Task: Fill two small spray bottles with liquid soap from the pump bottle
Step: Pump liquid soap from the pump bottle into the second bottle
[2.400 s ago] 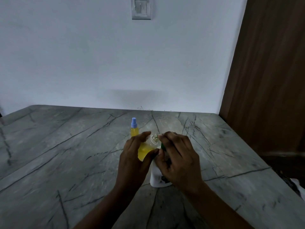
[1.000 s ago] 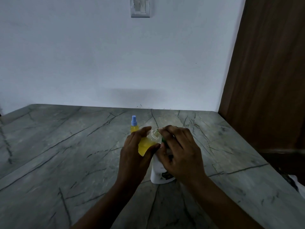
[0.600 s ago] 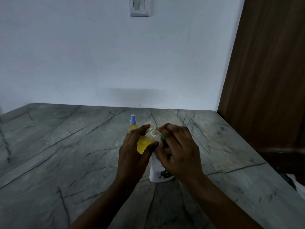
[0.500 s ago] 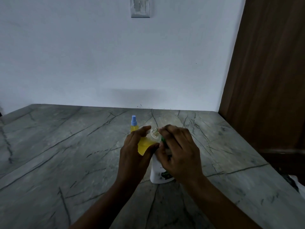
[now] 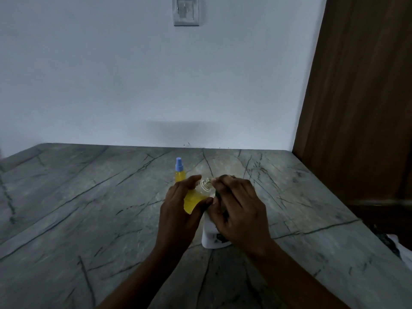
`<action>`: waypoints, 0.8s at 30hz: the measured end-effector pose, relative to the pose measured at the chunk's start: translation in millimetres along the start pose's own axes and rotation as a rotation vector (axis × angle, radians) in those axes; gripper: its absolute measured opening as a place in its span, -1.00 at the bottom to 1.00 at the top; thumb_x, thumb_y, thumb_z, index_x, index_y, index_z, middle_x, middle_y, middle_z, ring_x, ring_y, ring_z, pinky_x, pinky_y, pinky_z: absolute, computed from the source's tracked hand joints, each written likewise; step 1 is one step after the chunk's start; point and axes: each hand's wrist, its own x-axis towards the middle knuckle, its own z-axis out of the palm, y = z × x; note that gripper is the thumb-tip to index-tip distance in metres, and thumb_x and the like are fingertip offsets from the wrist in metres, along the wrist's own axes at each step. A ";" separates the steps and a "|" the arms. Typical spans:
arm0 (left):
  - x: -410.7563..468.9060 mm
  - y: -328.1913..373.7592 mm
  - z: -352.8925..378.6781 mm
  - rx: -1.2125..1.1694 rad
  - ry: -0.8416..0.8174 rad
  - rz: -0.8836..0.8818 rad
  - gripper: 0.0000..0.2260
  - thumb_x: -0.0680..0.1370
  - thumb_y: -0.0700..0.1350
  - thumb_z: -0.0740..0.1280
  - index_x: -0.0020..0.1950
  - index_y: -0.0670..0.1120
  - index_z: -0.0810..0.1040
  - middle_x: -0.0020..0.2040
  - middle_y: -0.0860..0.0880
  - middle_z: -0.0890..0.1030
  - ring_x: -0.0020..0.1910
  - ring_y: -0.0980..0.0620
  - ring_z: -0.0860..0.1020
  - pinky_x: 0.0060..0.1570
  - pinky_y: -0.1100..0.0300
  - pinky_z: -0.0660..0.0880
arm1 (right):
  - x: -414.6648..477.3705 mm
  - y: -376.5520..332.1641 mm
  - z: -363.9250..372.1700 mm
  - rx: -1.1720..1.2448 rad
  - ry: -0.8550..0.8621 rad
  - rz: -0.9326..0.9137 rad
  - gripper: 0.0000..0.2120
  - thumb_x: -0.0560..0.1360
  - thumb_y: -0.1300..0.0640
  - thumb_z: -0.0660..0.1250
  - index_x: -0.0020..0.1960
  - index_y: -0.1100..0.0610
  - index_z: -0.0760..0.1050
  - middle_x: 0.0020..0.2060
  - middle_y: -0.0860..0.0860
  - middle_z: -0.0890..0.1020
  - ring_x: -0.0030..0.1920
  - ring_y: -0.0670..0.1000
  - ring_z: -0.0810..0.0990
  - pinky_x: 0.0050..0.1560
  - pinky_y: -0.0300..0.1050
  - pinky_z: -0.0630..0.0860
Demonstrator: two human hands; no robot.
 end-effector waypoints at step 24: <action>6.1 6.3 -0.8 -0.013 0.033 0.016 -0.57 0.36 0.09 0.32 0.21 0.06 0.41 0.06 0.11 0.49 0.00 0.27 0.46 -0.09 0.38 0.39 | 13.8 9.3 -5.4 0.017 -0.013 -0.047 -0.67 0.56 0.12 0.16 0.14 0.31 0.57 0.04 0.18 0.61 0.12 0.06 0.47 0.12 -0.22 0.40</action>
